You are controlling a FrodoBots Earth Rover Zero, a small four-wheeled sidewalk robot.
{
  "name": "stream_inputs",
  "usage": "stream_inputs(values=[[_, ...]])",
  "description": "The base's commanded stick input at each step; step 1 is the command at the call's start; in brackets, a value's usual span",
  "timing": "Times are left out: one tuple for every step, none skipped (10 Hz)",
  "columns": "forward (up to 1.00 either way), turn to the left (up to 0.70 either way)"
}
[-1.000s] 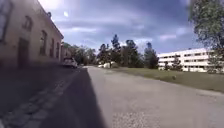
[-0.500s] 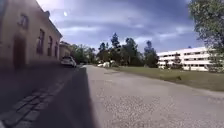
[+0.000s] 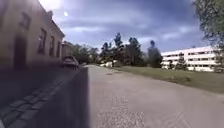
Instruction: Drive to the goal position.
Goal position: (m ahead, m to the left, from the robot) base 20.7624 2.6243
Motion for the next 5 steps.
stream_inputs(values=[[0.7,0.42],[0.7,0.42],[0.7,0.42],[0.7,0.42],[0.7,0.42]])
